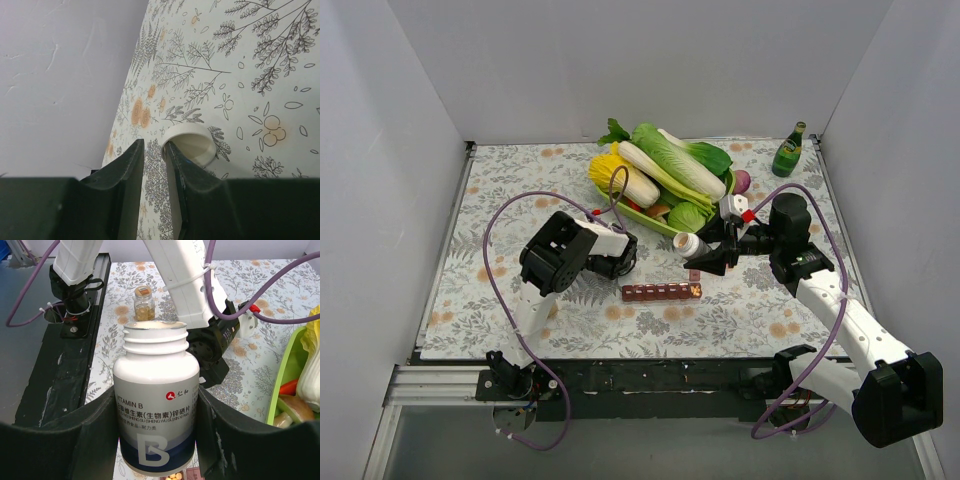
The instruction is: Sort the pills into containers
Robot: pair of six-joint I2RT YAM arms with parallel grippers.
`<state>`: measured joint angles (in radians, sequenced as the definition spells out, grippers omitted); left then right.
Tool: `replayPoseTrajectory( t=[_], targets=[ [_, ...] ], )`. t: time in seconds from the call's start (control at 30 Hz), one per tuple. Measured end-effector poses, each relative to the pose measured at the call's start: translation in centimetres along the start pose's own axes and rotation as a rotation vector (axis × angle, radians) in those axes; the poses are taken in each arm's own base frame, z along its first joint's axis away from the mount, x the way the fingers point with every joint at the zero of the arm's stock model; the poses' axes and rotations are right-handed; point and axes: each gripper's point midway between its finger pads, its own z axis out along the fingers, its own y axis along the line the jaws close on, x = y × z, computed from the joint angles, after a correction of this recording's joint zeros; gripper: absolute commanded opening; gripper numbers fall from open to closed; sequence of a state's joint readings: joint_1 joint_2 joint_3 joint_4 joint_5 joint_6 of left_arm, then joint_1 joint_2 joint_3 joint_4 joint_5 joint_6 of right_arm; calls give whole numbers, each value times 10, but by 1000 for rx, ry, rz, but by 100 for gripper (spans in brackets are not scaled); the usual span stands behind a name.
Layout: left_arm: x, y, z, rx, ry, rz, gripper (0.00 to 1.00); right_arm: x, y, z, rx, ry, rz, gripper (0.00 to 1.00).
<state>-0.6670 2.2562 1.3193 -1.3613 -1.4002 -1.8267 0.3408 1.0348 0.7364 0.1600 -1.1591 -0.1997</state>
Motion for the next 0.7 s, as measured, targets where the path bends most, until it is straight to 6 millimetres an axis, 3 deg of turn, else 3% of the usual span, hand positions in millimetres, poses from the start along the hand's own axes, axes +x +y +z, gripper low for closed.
replayPoseTrajectory(
  t=[0.33,0.53,0.7],
  targets=[
    [8,-5,-3,20,44,-22,25,0,0,0,0,0,10,1],
    [10,-8,-6,35,73,-39,32,0,0,0,0,0,11,1],
    [3,-8,-11,76,110,-67,56,0,1,0,0,0,12,1]
  ],
)
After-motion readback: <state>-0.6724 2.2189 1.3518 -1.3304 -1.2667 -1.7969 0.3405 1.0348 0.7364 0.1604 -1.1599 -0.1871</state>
